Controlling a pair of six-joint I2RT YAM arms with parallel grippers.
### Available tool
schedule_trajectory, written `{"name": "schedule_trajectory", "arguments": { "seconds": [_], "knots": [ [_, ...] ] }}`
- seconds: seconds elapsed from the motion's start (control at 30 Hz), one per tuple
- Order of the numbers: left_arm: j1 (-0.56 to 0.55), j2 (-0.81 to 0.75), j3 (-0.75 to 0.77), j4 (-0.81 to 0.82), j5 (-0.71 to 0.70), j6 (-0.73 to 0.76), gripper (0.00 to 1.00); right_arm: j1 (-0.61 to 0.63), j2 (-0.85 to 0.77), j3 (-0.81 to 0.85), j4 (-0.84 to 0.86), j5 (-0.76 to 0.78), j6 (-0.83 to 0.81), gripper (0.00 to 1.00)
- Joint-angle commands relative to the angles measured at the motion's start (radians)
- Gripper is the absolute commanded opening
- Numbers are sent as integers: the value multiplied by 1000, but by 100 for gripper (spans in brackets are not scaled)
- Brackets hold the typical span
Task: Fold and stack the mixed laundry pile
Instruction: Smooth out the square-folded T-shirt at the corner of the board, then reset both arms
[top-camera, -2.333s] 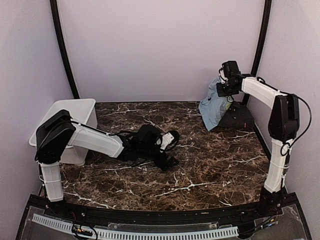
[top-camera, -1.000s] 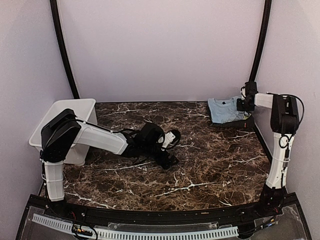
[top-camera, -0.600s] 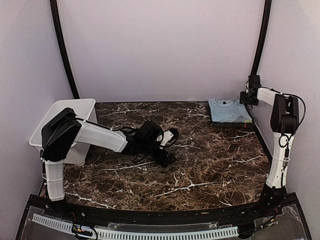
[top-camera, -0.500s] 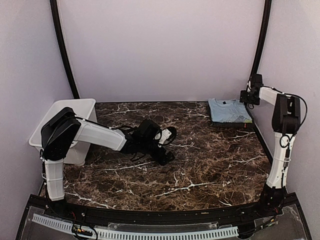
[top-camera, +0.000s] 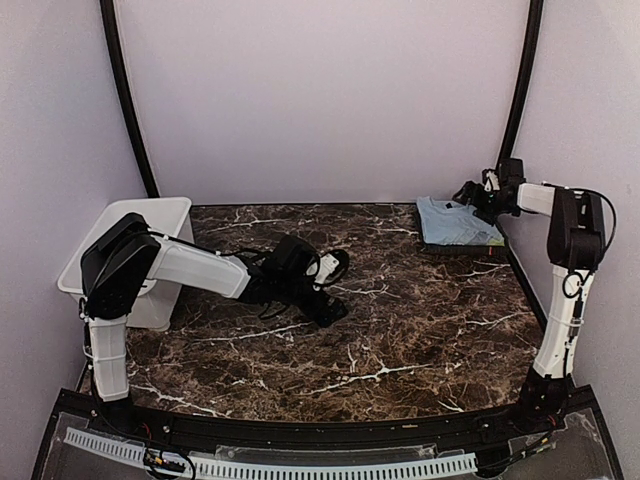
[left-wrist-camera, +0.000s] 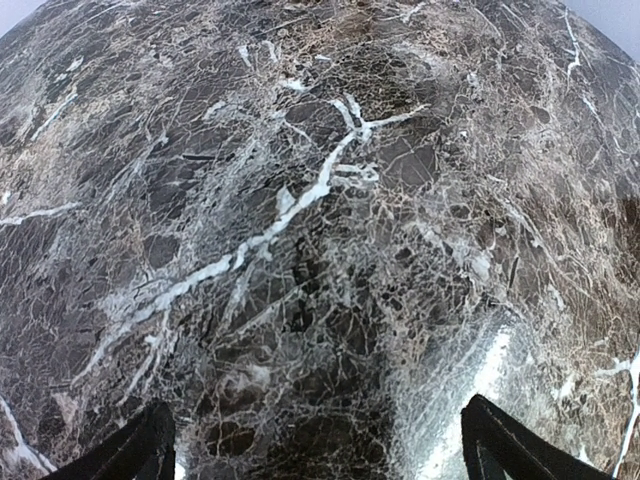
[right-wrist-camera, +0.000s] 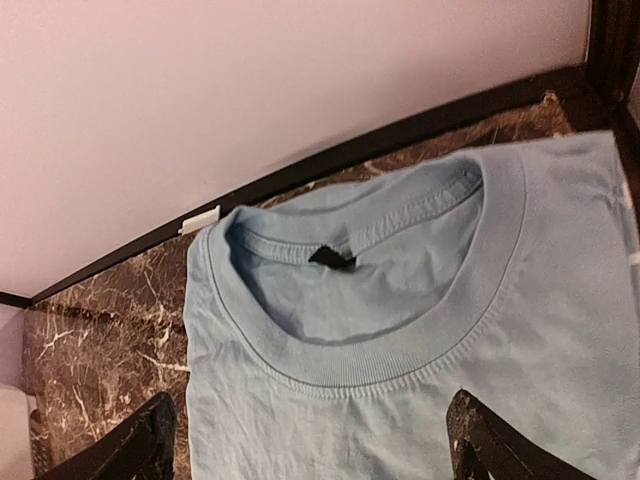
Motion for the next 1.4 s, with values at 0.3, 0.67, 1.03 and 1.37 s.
{"name": "schedule_trajectory", "arguments": {
  "seconds": [0.3,0.67,1.03,1.37],
  "knots": [
    [3,-116,-56,31,9,-58,99,-98,-41,-253,212,-36,160,91],
    [119,-244,-34,-59,42,-196,99,-144,-198,-199,131,-49,77,93],
    [352,-430,173,-359,-14,-254,99,69,-477,-206,20,-56,-66,99],
    [404,-490,54,-433,-25,-339,99,440,-732,-512,98,66,-97,99]
  ]
}}
